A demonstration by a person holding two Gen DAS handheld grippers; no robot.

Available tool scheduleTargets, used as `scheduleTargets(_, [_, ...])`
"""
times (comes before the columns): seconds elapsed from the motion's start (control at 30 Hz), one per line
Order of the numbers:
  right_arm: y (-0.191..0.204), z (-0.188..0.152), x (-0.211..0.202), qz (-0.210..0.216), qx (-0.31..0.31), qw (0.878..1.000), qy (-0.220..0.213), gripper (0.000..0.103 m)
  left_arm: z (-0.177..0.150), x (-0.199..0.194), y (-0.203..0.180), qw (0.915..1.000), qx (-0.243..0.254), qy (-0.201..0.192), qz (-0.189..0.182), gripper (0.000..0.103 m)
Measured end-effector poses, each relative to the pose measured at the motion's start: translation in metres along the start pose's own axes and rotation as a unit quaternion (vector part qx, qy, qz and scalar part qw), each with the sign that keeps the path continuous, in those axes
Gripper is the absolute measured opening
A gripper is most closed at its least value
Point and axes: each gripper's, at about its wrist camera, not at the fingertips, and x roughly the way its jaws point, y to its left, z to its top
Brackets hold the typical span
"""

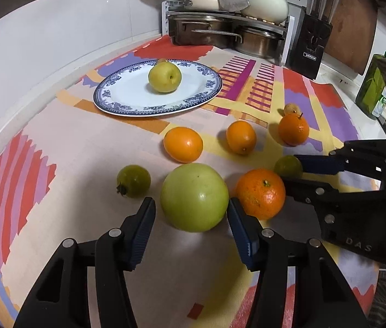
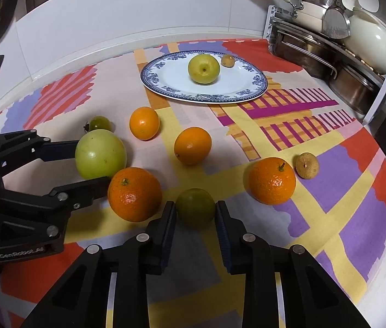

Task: Organize fruits
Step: 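Grasp a pale green pomelo with the left tool while the right grasps a green lime, then carry the pomelo and lime over the plate and lower them onto it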

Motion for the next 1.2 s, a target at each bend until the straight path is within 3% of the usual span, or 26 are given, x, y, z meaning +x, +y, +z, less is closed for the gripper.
scheduleTargets(0.27, [-0.004,-0.001,-0.006,-0.002,0.005,1.0,-0.007,0.03,0.0,-0.004,-0.003,0.9999,0.002,0.006,0.013,0.049])
scheduleTargets(0.67, [-0.002,0.01,-0.035,0.005,0.003,0.999,-0.046,0.03,0.014,-0.043,-0.005,0.9993,-0.011,-0.023,0.028,0.049])
scheduleTargets(1.0, [-0.014,0.06,-0.053,-0.017,-0.01,0.996,-0.091,0.03,0.059,-0.052,0.009,0.998,-0.013,-0.046,0.042,0.049])
scheduleTargets(1.2, [-0.021,0.099,-0.047,-0.018,-0.022,0.995,-0.1,0.03,0.092,-0.038,0.024,0.9982,-0.02,-0.042,0.039,0.049])
